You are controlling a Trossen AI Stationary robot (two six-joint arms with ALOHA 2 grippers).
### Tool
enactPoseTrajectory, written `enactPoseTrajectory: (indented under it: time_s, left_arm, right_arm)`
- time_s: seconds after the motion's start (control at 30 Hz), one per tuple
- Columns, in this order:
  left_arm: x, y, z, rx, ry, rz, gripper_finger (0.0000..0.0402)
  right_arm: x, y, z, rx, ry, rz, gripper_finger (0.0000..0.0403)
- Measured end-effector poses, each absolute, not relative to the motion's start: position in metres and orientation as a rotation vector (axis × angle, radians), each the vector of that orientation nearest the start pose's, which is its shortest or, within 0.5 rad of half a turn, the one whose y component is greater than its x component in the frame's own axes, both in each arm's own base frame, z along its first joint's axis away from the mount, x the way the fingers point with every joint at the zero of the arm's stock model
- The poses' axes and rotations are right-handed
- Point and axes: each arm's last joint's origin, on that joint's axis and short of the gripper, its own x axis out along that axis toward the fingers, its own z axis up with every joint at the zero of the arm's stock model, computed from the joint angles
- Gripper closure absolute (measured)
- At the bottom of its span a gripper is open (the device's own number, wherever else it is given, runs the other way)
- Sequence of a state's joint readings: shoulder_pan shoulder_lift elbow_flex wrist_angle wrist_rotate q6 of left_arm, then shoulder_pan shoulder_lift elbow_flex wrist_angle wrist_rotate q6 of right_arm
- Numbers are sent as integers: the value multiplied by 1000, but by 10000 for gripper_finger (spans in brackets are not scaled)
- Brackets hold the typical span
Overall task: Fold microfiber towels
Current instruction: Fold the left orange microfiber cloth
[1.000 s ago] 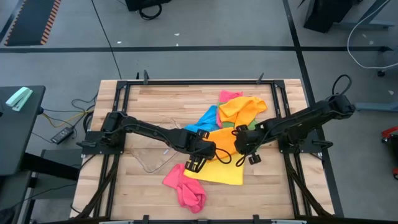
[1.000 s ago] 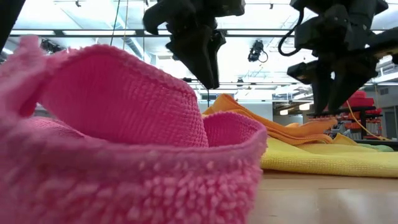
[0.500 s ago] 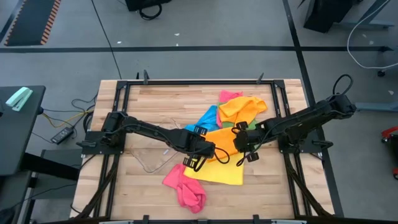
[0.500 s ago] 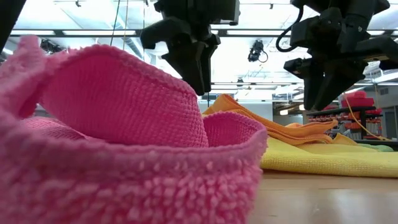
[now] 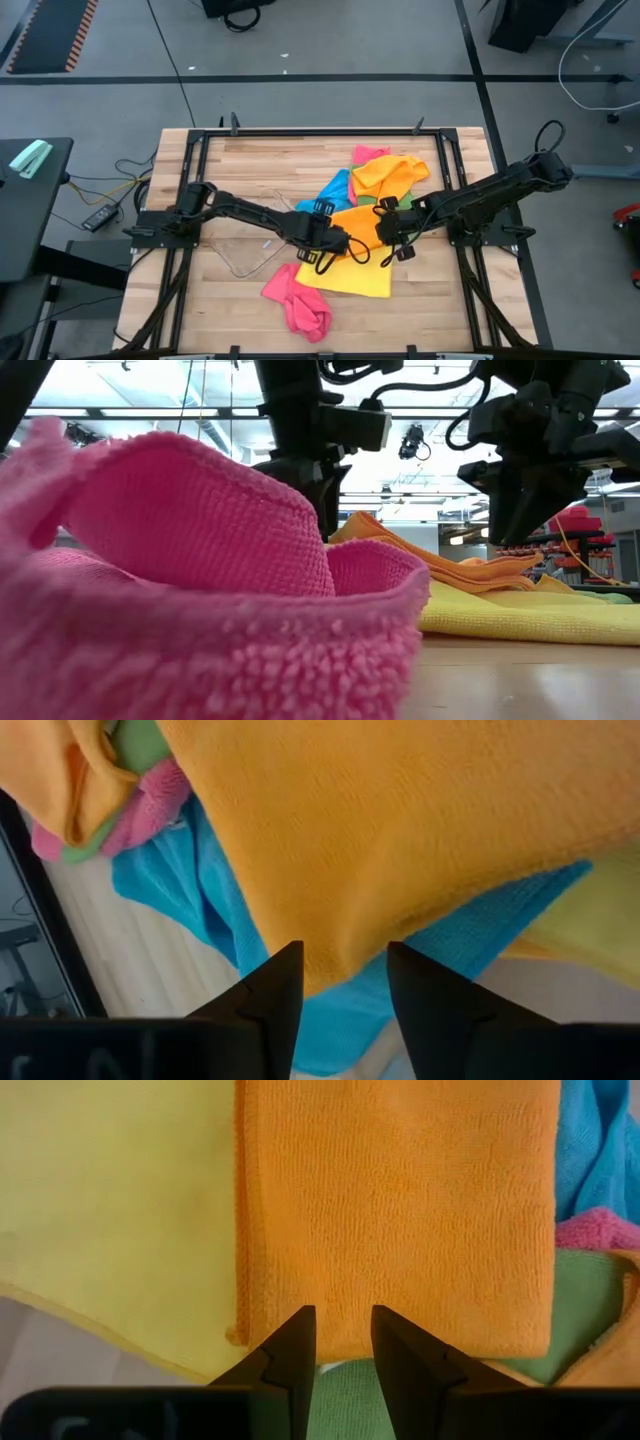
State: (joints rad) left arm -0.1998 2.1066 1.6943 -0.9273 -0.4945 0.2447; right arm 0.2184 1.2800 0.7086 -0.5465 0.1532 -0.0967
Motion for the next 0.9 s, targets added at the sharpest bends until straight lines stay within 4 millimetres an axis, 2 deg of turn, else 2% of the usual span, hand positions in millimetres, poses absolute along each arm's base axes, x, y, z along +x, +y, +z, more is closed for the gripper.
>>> enactPoseTrajectory:
  time_s: [0.23, 0.5, 0.73, 0.9]
  left_arm:
    - [420, -70, 190, 692, 1323, 97, 301]
    - [420, -69, 191, 725, 1322, 134, 391]
    - [419, -69, 192, 860, 1326, 180, 393]
    - [419, -68, 191, 844, 1339, 152, 386]
  right_arm:
    - [221, 44, 188, -295, 1093, 108, 295]
    - [221, 44, 188, -305, 1091, 91, 295]
    - [221, 43, 188, -324, 1086, 59, 295]
    - [222, 43, 188, -332, 1084, 52, 295]
